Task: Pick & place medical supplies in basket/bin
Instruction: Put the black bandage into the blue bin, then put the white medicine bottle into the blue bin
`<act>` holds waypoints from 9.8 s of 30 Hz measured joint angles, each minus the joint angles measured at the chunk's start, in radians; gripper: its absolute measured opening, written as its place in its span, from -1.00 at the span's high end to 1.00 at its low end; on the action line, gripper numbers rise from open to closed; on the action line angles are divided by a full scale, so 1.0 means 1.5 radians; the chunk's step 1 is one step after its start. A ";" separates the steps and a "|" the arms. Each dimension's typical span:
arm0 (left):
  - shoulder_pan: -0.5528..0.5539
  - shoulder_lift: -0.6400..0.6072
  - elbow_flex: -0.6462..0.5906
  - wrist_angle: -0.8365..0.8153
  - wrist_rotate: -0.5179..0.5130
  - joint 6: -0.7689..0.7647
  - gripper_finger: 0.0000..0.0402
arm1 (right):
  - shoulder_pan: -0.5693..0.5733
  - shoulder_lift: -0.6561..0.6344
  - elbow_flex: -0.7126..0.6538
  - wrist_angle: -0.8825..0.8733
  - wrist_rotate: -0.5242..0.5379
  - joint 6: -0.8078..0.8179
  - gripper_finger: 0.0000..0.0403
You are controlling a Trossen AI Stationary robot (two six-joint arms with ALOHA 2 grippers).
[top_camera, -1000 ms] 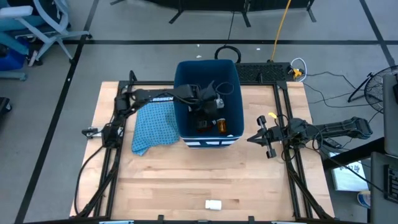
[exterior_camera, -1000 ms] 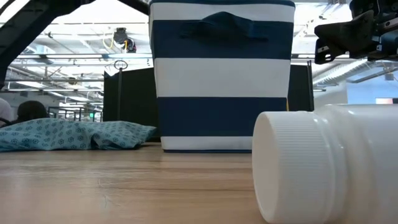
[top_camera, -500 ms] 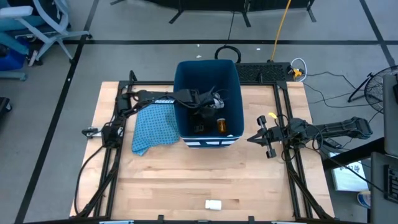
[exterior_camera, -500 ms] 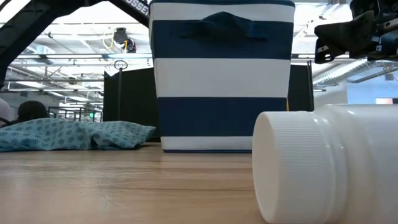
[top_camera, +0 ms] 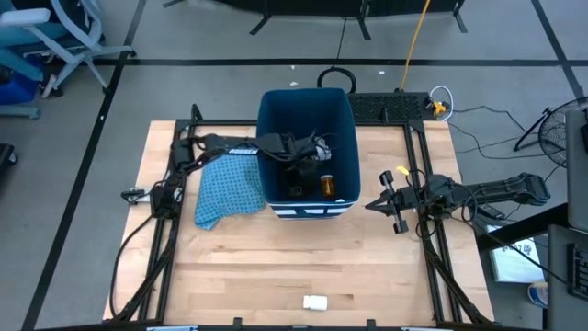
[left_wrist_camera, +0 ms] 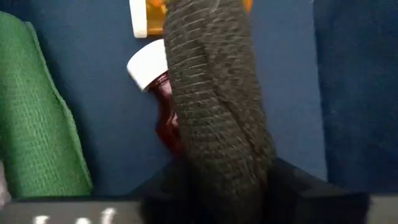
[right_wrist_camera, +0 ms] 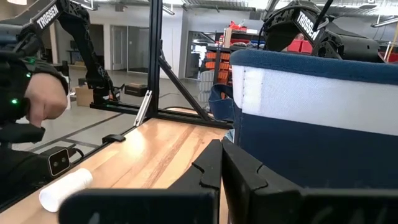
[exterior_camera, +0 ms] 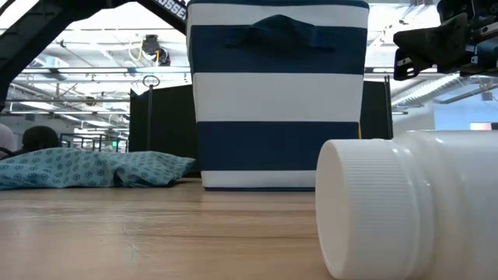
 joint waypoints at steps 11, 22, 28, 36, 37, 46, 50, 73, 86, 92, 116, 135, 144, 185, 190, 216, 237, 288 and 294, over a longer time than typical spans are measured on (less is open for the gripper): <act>-0.011 0.004 0.132 -0.095 -0.084 0.053 -0.43 | 0.000 0.000 -0.001 0.000 -0.001 -0.002 1.00; -0.045 -0.060 0.433 -0.431 -0.198 0.128 -0.54 | 0.000 0.000 0.000 0.000 -0.003 -0.003 1.00; -0.054 -0.218 0.427 -0.468 -0.251 0.118 -0.18 | 0.000 0.000 0.000 -0.015 -0.003 -0.005 1.00; -0.062 -0.479 0.198 -0.403 -0.105 0.103 0.76 | 0.000 0.000 0.000 -0.016 -0.002 -0.003 1.00; -0.067 -0.522 0.146 -0.362 -0.098 0.103 0.87 | 0.000 0.000 0.000 -0.016 -0.002 -0.003 1.00; -0.107 -0.870 -0.304 -0.001 -0.093 0.028 0.98 | 0.000 0.000 0.000 -0.017 -0.002 0.003 1.00; -0.141 -1.023 -0.493 0.176 -0.138 0.003 0.98 | 0.000 0.000 0.000 -0.034 -0.002 0.003 1.00; -0.197 -1.267 -1.009 0.707 -0.231 -0.031 0.99 | 0.000 0.000 0.000 -0.030 -0.003 0.020 1.00; -0.197 -1.264 -1.054 0.734 -0.205 -0.063 0.99 | 0.000 0.000 0.000 -0.022 -0.003 0.043 1.00; -0.197 -1.264 -1.054 0.735 -0.208 -0.057 0.93 | 0.009 0.000 0.000 0.051 -0.074 0.070 1.00; -0.197 -1.264 -1.054 0.689 -0.258 -0.077 0.82 | 0.305 0.420 0.625 -0.337 0.193 0.013 0.63; -0.197 -1.264 -1.054 0.654 -0.289 -0.155 0.82 | 0.471 0.837 0.822 -0.435 0.372 0.256 -0.06; -0.197 -1.264 -1.054 0.654 -0.290 -0.179 0.82 | 0.474 0.978 0.821 -0.433 0.403 0.354 -0.13; -0.196 -1.264 -1.054 0.655 -0.337 -0.114 0.82 | 0.490 1.159 0.849 -0.319 0.378 0.403 0.14; -0.197 -1.264 -1.054 0.654 -0.336 -0.116 0.82 | 0.479 1.125 0.849 -0.310 0.365 0.320 0.18; -0.197 -1.264 -1.054 0.638 -0.333 -0.132 0.82 | 0.387 0.290 0.257 0.122 0.298 -0.047 0.17; -0.196 -1.264 -1.054 0.620 -0.334 -0.148 0.82 | 0.356 0.115 0.021 0.256 0.309 -0.086 0.17; -0.196 -1.264 -1.054 0.598 -0.354 -0.083 0.82 | -0.411 0.752 0.984 -0.549 -0.107 -0.202 0.17; -0.196 -1.264 -1.054 0.576 -0.354 -0.092 0.82 | -0.427 0.876 0.984 -0.546 -0.105 -0.292 0.17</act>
